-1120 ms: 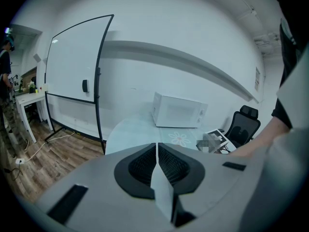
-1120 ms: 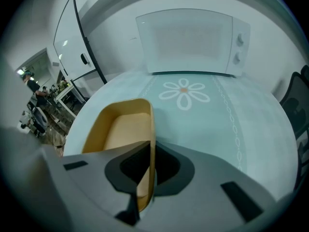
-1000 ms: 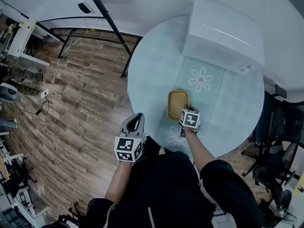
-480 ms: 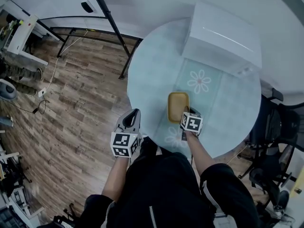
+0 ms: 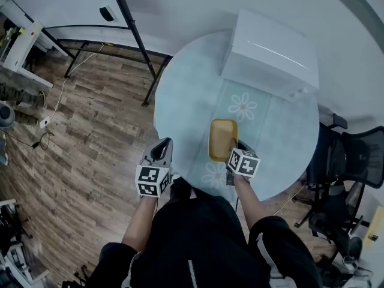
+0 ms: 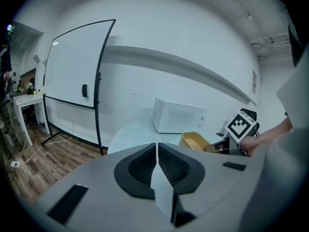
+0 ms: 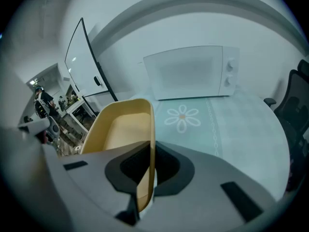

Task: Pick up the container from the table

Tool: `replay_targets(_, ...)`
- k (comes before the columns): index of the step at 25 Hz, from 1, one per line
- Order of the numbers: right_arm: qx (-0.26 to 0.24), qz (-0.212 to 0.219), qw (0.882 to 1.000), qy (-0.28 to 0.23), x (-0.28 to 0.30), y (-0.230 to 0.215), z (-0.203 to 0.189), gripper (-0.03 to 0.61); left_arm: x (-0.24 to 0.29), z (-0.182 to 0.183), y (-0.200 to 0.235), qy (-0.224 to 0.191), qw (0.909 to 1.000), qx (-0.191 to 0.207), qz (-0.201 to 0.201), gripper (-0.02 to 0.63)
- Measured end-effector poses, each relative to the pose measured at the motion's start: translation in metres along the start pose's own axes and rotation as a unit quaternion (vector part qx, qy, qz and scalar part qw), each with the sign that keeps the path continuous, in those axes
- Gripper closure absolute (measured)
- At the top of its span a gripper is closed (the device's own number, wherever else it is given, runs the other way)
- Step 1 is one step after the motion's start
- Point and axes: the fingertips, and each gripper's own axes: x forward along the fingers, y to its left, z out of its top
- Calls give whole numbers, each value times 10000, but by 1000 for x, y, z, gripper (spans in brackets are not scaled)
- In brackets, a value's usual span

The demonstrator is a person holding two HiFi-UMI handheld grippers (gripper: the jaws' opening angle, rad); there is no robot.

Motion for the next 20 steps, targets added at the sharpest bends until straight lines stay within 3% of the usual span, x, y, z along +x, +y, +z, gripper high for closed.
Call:
replay_targets(11, 52, 347, 9956, -874, -62, 28, 40, 552, 9, 14, -7, -128, 9995, 164, -245, 588)
replay_targets(20, -68, 557, 9904, -1260, -89, 45, 59, 552, 20, 31, -20, -272, 9985, 250, -405, 588)
